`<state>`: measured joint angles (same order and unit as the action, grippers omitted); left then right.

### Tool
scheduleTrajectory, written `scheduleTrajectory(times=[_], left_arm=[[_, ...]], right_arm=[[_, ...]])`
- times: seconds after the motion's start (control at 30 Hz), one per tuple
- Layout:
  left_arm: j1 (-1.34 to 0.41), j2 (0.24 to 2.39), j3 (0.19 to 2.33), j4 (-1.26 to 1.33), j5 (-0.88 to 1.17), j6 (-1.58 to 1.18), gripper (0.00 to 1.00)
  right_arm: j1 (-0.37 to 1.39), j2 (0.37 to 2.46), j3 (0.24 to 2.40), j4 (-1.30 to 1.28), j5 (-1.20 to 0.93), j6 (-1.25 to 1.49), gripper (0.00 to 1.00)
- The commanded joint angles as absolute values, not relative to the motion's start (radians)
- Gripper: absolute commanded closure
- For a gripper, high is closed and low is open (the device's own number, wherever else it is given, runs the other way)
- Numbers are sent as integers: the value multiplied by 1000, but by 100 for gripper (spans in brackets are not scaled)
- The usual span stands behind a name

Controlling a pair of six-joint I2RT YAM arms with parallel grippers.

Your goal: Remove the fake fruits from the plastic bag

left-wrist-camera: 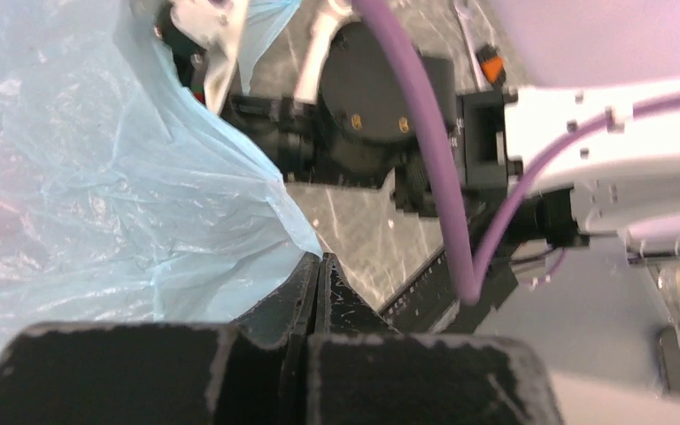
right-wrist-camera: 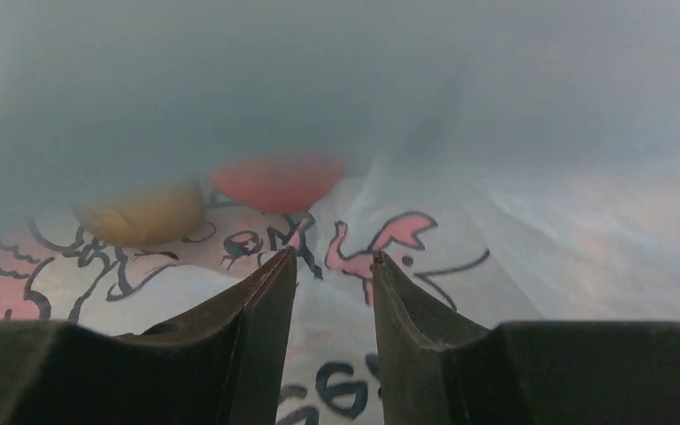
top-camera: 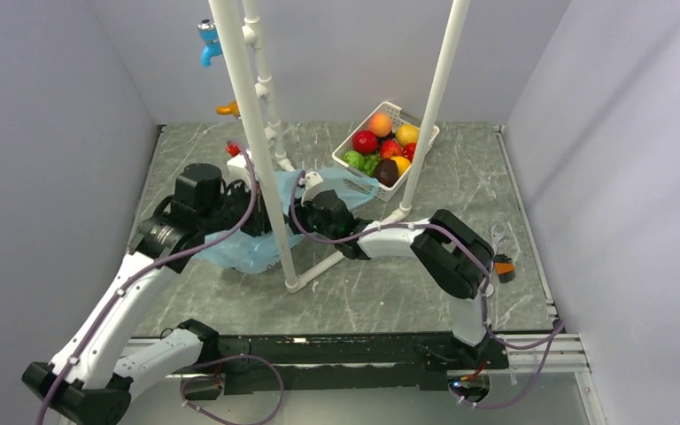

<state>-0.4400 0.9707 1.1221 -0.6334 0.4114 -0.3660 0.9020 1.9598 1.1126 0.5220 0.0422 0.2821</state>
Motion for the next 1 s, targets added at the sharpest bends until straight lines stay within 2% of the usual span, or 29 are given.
scheduleTrajectory(times=[0.0, 0.1, 0.2, 0.27, 0.47, 0.6, 0.97], left_arm=[[-469, 836, 1098, -728, 491, -329, 100], [-469, 716, 1008, -811, 476, -328, 100], [-469, 651, 939, -913, 227, -375, 100], [-469, 670, 927, -963, 76, -402, 100], [-469, 791, 972, -1038, -164, -491, 100], [-469, 778, 927, -981, -180, -513, 100], [-469, 732, 828, -896, -119, -502, 100]], right_arm=[[895, 1823, 1061, 551, 39, 302, 59], [895, 1769, 1013, 567, 16, 312, 59], [897, 1756, 986, 600, 5, 323, 57], [896, 1777, 1002, 595, 5, 320, 54], [899, 1869, 1080, 578, -89, 294, 46], [900, 1921, 1144, 564, -131, 270, 40], [906, 2066, 1327, 548, -125, 155, 14]])
